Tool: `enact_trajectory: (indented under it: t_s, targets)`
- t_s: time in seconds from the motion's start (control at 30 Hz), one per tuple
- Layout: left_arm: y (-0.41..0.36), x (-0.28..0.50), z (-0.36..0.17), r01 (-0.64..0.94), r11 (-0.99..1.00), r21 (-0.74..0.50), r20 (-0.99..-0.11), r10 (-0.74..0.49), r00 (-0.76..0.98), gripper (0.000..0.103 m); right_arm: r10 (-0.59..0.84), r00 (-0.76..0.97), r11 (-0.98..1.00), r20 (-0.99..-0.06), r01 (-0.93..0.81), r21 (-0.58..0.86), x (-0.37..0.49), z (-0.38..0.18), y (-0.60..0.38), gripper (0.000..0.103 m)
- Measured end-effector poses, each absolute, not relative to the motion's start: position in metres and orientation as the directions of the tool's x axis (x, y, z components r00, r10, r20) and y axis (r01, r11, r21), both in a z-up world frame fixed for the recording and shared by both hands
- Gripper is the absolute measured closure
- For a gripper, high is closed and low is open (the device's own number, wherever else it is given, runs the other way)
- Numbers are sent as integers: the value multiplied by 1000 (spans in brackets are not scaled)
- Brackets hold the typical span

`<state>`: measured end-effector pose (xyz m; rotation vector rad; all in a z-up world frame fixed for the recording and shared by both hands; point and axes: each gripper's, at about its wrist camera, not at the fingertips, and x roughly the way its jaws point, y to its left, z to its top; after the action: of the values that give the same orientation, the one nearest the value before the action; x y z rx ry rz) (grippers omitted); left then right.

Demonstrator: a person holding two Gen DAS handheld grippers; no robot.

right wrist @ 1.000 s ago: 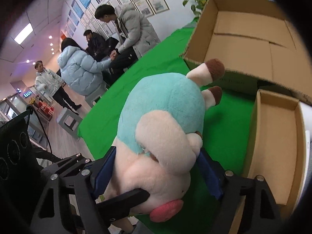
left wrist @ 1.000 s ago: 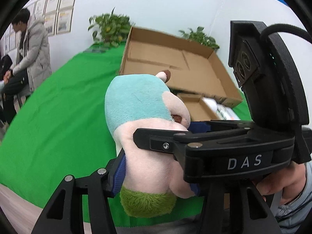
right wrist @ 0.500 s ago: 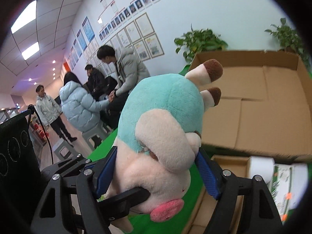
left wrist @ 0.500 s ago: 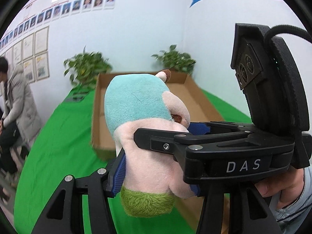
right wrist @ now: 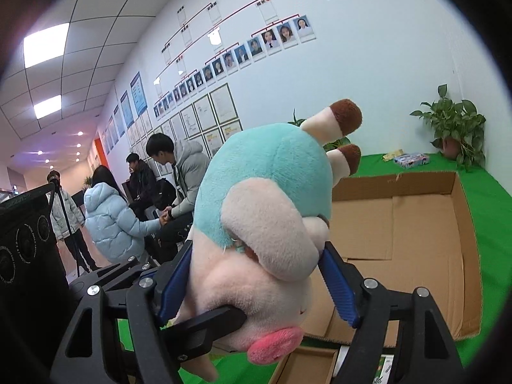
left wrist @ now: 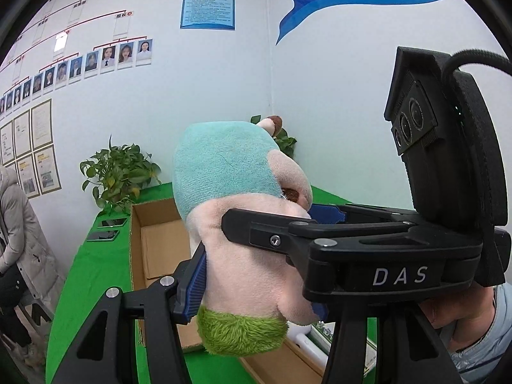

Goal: Organize objects
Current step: 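Carry the plush pig with both grippers over the large cardboard box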

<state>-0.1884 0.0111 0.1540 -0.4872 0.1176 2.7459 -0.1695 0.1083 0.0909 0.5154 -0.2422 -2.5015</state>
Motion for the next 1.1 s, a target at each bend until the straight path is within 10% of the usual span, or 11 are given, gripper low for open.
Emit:
enact_trajectory:
  t_s: [1.1]
  targets:
    - [-25,-322,139,-329,-943,-54,-446,318,-837,52,-577,-725,-815,-376,484,318,-246,86,111,30]
